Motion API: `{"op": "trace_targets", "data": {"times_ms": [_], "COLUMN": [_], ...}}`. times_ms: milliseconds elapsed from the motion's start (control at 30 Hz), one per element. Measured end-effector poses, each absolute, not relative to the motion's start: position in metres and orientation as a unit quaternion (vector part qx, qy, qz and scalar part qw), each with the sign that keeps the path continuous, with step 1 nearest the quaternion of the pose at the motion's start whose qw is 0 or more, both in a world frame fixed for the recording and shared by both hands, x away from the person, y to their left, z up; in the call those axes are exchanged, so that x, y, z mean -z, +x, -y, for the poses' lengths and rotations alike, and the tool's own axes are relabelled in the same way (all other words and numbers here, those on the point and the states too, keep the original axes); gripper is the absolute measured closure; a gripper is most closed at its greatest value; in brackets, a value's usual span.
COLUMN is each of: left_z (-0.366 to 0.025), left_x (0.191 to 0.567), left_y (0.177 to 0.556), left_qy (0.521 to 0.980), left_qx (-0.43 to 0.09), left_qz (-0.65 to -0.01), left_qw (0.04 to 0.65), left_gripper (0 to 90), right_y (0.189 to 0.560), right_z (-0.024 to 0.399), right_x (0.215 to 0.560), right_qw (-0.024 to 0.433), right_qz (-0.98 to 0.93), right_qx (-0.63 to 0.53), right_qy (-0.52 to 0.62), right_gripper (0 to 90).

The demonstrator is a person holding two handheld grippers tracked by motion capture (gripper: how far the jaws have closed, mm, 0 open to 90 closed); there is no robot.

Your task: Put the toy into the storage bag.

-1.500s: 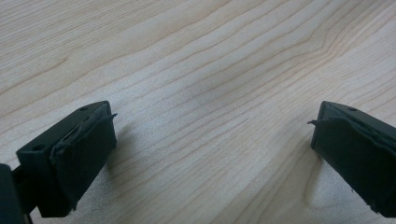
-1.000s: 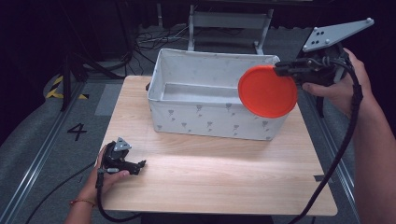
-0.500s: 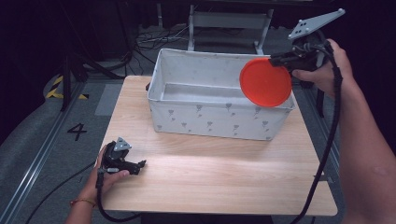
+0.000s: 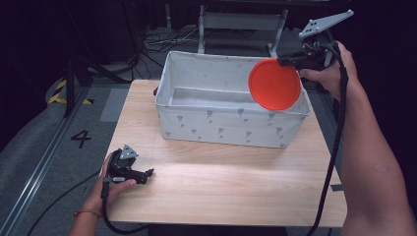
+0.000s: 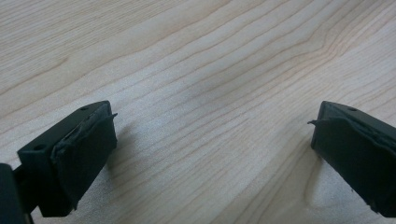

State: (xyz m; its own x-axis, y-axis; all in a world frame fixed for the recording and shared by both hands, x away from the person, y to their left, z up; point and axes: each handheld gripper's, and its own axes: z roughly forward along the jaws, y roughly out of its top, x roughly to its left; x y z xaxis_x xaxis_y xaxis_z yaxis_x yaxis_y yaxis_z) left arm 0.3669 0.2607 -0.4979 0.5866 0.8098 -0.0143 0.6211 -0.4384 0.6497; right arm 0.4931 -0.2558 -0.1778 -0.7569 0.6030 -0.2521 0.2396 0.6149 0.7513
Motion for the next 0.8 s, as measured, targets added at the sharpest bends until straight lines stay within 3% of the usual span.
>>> {"op": "trace_targets", "data": {"times_ms": [300,800], "left_z": [-0.261,-0.261], "left_x": [0.498,0.498], "left_y": [0.367,0.366], "left_qy": [0.834,0.833], "left_qx": [-0.151,-0.149], "left_qz": [-0.430,-0.430], "left_qw": [0.311,0.313], "left_gripper": [0.5,0.5], "right_y": [0.502,0.517], "right_z": [0.265,0.263], "right_x": [0.185,0.261], "right_qw": [0.265,0.211], "right_qz": [-0.858,-0.893], "right_qx": [-0.354,-0.301], "right_qy": [0.263,0.258], "right_gripper": [82.6,82.6]}}
